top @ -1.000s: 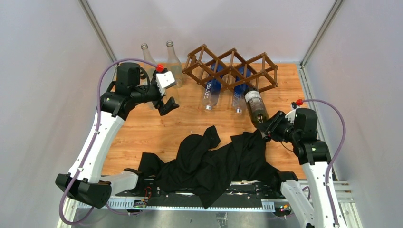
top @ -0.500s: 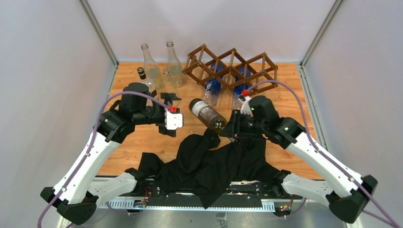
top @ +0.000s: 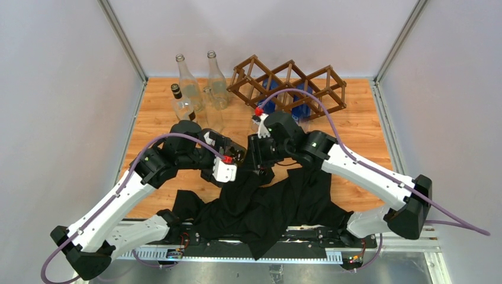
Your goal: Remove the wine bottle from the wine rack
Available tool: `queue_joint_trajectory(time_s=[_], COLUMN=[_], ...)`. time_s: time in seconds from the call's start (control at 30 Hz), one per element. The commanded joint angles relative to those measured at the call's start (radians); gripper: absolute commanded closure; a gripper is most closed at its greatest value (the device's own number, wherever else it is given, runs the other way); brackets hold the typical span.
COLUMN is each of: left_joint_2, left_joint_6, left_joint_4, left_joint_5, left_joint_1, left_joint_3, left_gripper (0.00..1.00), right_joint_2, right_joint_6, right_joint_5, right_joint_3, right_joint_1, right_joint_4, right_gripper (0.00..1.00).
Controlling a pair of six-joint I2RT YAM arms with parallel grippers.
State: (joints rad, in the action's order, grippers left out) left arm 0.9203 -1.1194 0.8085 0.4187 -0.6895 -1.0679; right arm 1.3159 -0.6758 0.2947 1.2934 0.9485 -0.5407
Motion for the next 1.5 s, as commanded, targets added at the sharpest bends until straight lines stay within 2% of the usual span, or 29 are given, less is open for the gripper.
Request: queue_joint_trajectory(time_s=[0.0,0.23,0.3,0.43,0.5,0.6,0.73,0.8,0.9,1.0,1.07,1.13,1.17,1.2,1.23,1.33,1.4,1.47], left_joint_2=[-0.012,-0.029,-0.027,-0.034,-0.038,-0.047,-0.06,-0.067,-0.063,-0.055,-0.049,-0.045,-0.047,-0.053,-0.058,-0.071,-0.065,-0.05], left_joint_6=[-0.041,-0.069,-0.059,-0.046,-0.048,-0.048,-0.058,-0.065,-0.07,-0.074,-0.075,-0.064,-0.048,-0.024,-0.007,0.096,0.187,0.296], left_joint_4=[-0.058,-0.056,-0.056,-0.055,-0.055,-0.054,-0.054,-0.055,-0.055,-0.056,-0.057,-0.067,-0.085,-0.116,-0.145,-0.246,-0.29,-0.317], left_joint_5=[-0.059,-0.072,-0.079,-0.072,-0.064,-0.058,-0.053,-0.047,-0.047,-0.051,-0.053,-0.058,-0.064,-0.072,-0.076,-0.082,-0.079,-0.077], left_joint_1=[-0.011,-0.019,-0.019,-0.019,-0.019,-0.019,-0.02,-0.019,-0.021,-0.021,-0.021,-0.021,-0.021,-0.021,-0.021,-0.021,-0.019,-0.019], left_joint_3=[0.035,0.107,0.118,0.136,0.146,0.163,0.183,0.187,0.185,0.178,0.171,0.165,0.165,0.169,0.171,0.176,0.16,0.127], left_gripper=[0.0,0.01,0.07,0.24,0.26,0.23,0.06,0.05,0.11,0.29,0.5,0.78,0.9,1.0,1.0,1.0,1.0,1.0], right_joint_2=[0.026,0.063,0.063,0.059,0.057,0.054,0.053,0.054,0.053,0.054,0.05,0.037,0.025,0.002,-0.01,-0.071,-0.119,-0.172], right_joint_6=[0.043,0.057,0.056,0.053,0.055,0.06,0.065,0.065,0.063,0.065,0.07,0.083,0.089,0.098,0.103,0.119,0.122,0.124], right_joint_5=[0.039,0.054,0.054,0.057,0.057,0.057,0.062,0.064,0.07,0.076,0.076,0.062,0.037,0.003,-0.01,-0.049,-0.074,-0.098], right_joint_3=[0.087,0.126,0.12,0.104,0.104,0.107,0.11,0.108,0.102,0.099,0.101,0.102,0.101,0.095,0.09,0.077,0.057,0.035], right_joint_1=[0.056,0.086,0.087,0.087,0.087,0.087,0.087,0.087,0.086,0.086,0.087,0.085,0.083,0.083,0.08,0.048,0.02,-0.008], right_joint_4=[0.114,0.125,0.127,0.139,0.141,0.144,0.145,0.146,0.152,0.155,0.154,0.145,0.142,0.142,0.141,0.128,0.125,0.126], right_gripper=[1.0,1.0,1.0,1.0,1.0,1.0,1.0,1.0,1.0,1.0,0.9,0.69,0.58,0.43,0.34,0.17,0.1,0.07])
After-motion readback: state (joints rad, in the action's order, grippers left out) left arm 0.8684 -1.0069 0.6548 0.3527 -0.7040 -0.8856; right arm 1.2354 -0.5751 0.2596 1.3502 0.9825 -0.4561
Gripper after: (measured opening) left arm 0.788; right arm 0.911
